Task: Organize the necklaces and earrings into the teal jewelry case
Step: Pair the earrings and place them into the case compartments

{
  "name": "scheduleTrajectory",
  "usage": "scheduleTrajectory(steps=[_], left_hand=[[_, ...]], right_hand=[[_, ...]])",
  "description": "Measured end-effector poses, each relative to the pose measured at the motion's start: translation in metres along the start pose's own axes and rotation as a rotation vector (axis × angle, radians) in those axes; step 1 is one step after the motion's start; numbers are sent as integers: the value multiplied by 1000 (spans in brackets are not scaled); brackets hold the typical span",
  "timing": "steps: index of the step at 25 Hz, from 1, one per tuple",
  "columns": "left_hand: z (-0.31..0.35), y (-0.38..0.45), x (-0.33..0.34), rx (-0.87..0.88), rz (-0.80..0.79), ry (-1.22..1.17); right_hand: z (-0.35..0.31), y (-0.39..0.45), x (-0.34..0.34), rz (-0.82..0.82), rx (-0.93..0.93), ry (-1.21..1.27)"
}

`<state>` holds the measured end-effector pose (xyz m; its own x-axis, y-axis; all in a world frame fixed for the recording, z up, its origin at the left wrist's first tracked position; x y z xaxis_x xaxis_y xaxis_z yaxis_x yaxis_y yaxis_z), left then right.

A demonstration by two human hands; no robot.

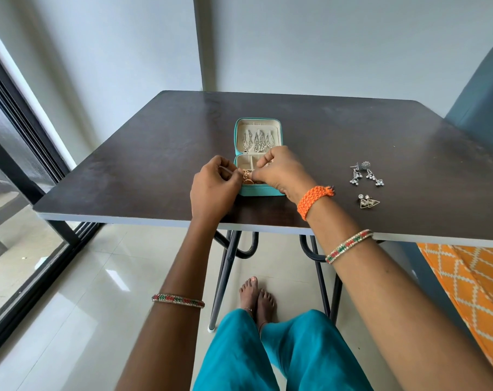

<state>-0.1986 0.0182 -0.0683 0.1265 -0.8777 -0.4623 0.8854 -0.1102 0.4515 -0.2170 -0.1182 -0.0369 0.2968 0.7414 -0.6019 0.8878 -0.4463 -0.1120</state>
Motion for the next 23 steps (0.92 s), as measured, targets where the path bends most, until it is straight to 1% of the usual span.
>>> scheduleTrajectory(steps=[3, 5, 7, 9, 11, 14, 19, 22, 23], left_hand=[[0, 0, 0, -10, 18, -25], [-2, 3, 0, -41, 21, -16], [-5, 7, 0, -87, -2, -9], [-7, 9, 1, -111, -12, -22], [-5, 7, 0, -91, -2, -2], [-2, 4, -1, -52, 15, -25], [-3, 3, -1, -29, 25, -46], [-4, 3, 0, -12, 29, -34], [-3, 3, 0, -9, 28, -37]], right_hand=[[4, -2, 2, 19, -60, 49], [5, -4, 0, -10, -81, 50], [5, -6, -3, -19, -122, -17], [2, -8, -3, 26, -159, -99], [-2, -11, -2, 89, -160, -184], [-9, -18, -1, 131, -152, -311], [-6, -28, -4, 165, -217, -233], [-6, -30, -4, 128, -225, -365], [-7, -29, -6, 110, -221, -362]])
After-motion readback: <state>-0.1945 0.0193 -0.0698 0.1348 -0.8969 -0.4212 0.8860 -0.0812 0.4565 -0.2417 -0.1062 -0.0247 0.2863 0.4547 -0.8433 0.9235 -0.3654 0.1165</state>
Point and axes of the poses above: each hand's wrist, its own y-axis towards the middle knuckle, its own x-axis out of the palm, z = x × y, the point moved 3 cm from there along y, towards the middle knuckle, and after that the axes turned 11 degrees about x, right-handed, at the moved point
